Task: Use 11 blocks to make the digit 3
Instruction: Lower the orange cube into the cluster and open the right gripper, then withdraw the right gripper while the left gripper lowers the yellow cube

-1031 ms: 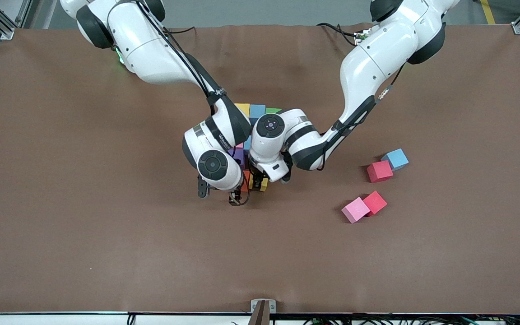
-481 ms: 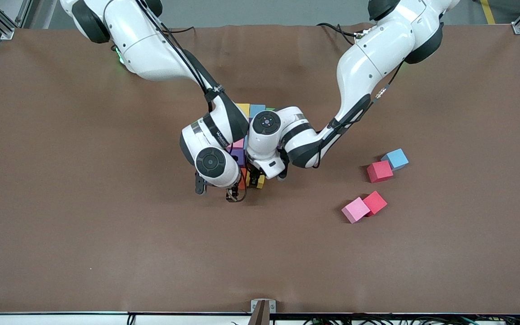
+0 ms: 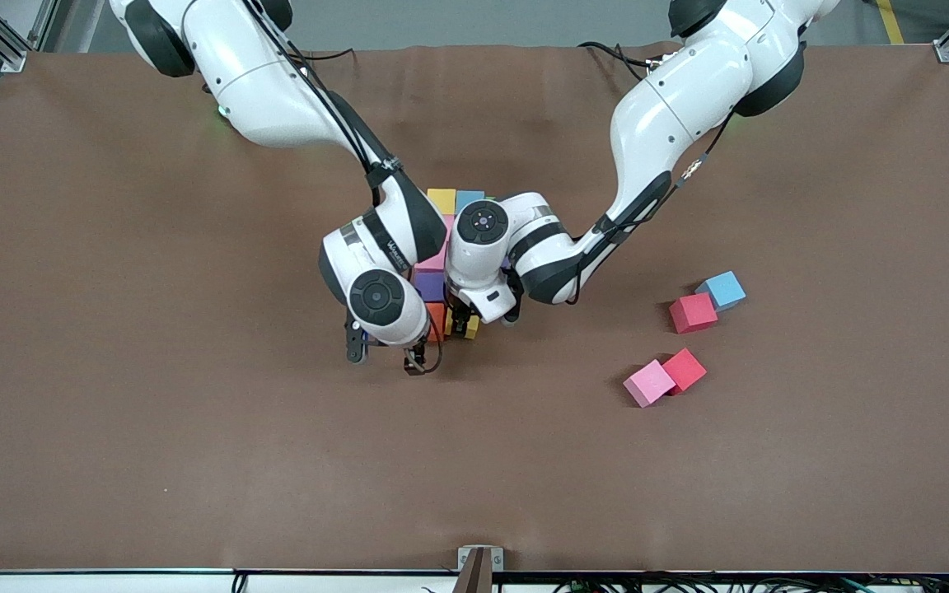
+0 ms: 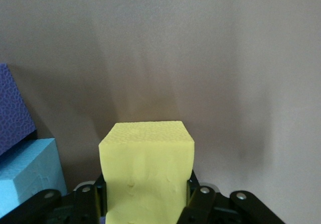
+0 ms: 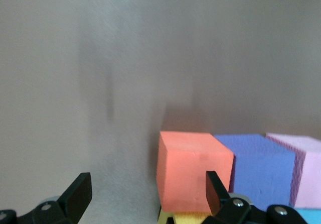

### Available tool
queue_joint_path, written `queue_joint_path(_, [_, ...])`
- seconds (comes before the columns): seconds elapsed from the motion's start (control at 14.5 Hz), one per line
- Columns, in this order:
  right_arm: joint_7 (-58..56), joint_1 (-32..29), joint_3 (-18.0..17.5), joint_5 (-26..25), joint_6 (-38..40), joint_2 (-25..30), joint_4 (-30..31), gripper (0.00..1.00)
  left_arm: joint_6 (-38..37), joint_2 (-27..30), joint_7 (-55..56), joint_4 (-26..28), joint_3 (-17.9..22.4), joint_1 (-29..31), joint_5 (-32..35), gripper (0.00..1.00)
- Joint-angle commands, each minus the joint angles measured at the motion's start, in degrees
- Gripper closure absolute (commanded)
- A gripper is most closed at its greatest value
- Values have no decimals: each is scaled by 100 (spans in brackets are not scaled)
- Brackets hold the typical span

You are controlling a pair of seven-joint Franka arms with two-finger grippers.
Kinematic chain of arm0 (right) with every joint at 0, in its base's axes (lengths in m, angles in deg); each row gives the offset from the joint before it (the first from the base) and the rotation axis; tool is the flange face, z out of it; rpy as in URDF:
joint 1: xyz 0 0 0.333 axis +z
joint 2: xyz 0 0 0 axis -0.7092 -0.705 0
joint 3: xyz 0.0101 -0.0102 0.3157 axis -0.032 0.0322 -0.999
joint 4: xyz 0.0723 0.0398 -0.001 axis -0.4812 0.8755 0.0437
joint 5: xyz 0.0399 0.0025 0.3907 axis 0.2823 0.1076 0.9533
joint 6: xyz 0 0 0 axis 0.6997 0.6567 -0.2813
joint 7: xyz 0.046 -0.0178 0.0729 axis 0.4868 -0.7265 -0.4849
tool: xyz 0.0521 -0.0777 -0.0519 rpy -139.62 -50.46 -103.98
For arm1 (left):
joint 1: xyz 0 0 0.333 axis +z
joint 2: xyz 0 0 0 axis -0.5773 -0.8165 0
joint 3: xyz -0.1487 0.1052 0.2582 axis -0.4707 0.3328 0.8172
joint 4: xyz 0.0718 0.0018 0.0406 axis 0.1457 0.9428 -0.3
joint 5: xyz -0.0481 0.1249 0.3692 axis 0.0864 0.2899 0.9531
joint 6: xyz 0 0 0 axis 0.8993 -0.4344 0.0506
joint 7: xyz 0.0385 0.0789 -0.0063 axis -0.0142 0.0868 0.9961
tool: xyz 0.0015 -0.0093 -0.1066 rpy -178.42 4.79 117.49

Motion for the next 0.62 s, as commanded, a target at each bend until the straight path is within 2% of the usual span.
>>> queue_joint_path(0.0, [-727, -327, -68, -73, 301, 556, 389, 0, 31, -36, 30, -128, 174, -147, -136, 76])
queue_joint_path(0.21, [-1885, -635, -60, -117, 443, 1109, 836, 0, 14, -45, 39, -128, 235, -191, -136, 76])
queue_joint_path(0.41, [-3458, -1056, -68, -152, 469, 1865, 1521, 0, 31, -71, 39, -163, 551, -436, -276, 76])
queue_joint_path(0.55, [-4373, -1320, -68, -152, 617, 2208, 1769, 0, 49, -89, 39, -250, 719, -551, -452, 76])
